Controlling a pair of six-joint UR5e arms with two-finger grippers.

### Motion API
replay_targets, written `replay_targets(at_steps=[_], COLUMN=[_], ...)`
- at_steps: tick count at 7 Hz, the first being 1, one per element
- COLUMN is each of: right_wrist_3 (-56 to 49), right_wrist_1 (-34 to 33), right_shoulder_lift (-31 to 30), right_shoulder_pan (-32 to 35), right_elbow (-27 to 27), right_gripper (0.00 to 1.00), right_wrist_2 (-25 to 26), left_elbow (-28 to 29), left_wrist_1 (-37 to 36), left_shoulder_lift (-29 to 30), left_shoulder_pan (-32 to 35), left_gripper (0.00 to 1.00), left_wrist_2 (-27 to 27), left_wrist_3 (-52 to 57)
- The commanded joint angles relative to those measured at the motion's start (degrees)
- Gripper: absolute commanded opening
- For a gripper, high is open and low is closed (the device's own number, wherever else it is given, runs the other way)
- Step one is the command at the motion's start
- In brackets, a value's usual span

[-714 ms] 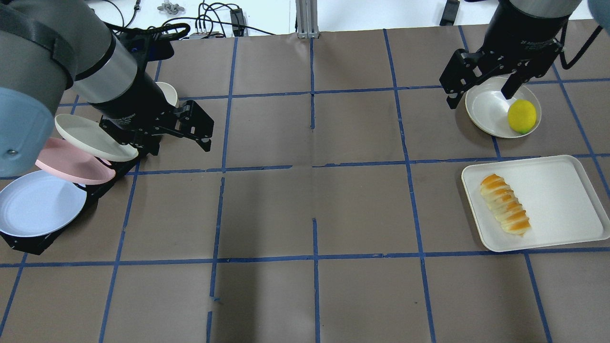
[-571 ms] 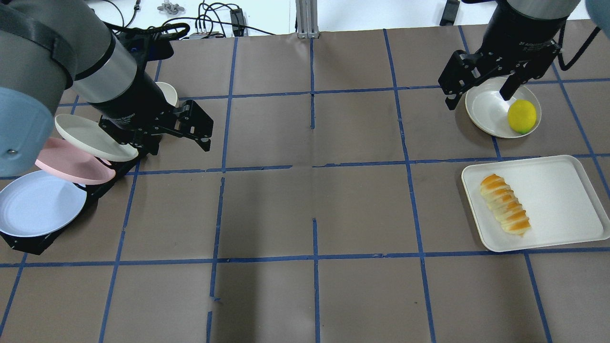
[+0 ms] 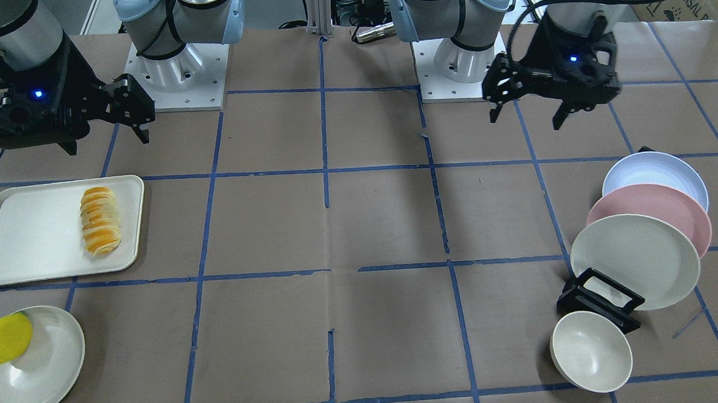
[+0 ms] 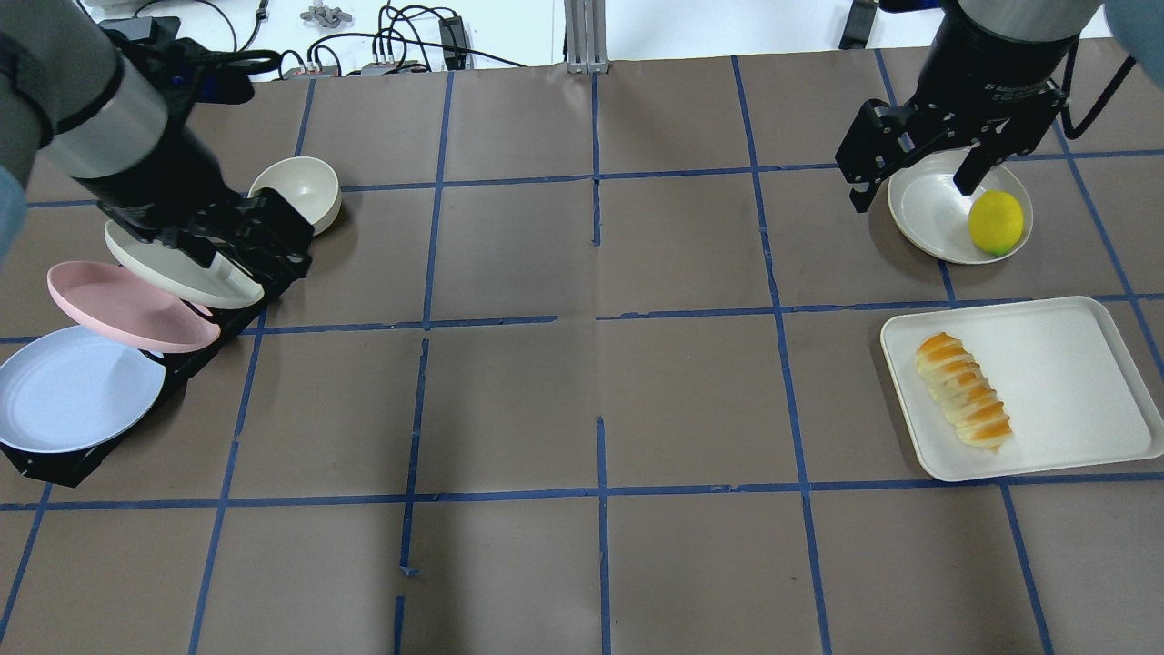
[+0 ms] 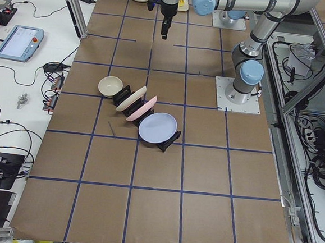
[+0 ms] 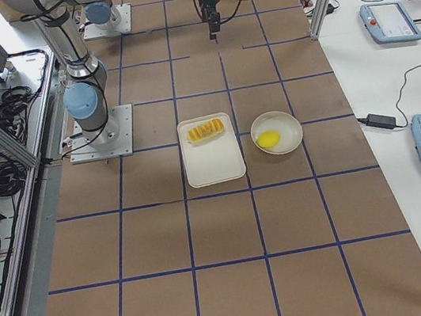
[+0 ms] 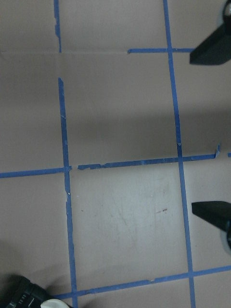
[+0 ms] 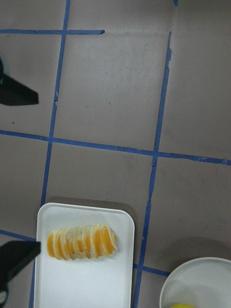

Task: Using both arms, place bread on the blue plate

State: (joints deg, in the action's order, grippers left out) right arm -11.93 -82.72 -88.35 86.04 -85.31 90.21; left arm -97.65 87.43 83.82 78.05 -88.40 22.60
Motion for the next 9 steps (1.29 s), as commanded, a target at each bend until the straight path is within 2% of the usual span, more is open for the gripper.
replay_targets(at_steps=[1, 2, 3, 4, 5, 6, 7, 9], right_wrist_3=[-1.59, -12.57, -20.77, -23.2, -26.88, -27.01, -27.01, -27.1], right_wrist_1=[-0.42, -6.08, -11.88, -14.63, -23.1, -30.14, -33.43, -36.35], right_shoulder_lift=[0.54, 0.8, 0.2, -0.85, -1.39, -2.26, -1.75, 0.96], right_shoulder_pan=[-1.04, -2.09, -6.28, -10.41, -14.71, -15.54, -15.9, -16.34], right_elbow=[-0.9, -4.13, -10.08, -16.75, -25.0, -31.17, -33.84, -34.83], right_gripper=[0.99, 0.99, 0.99, 0.97, 0.96, 0.96, 0.96, 0.96], right_wrist_2=[0.23, 2.84, 3.99, 2.96, 2.78, 2.78, 2.86, 2.69], left_elbow=[-1.65, -2.8, -2.72, -3.16, -2.29, -1.06, 0.43, 4.82], left_wrist_1=[-0.41, -0.76, -0.68, -2.51, -7.49, -9.97, -11.13, -11.67], left_shoulder_lift=[0.9, 2.04, 2.83, 4.06, 8.16, 13.95, 19.23, 26.63], left_shoulder_pan=[-17.34, -24.46, -30.62, -34.51, -36.46, -40.05, -41.91, -42.2], left_gripper=[1.0, 1.0, 1.0, 1.0, 1.0, 1.0, 1.0, 1.0], left_wrist_2=[0.33, -0.01, -0.02, 0.07, -0.02, 0.33, 0.59, 0.69], left_wrist_3=[25.34, 32.96, 38.0, 45.62, 50.91, 56.36, 57.55, 57.56])
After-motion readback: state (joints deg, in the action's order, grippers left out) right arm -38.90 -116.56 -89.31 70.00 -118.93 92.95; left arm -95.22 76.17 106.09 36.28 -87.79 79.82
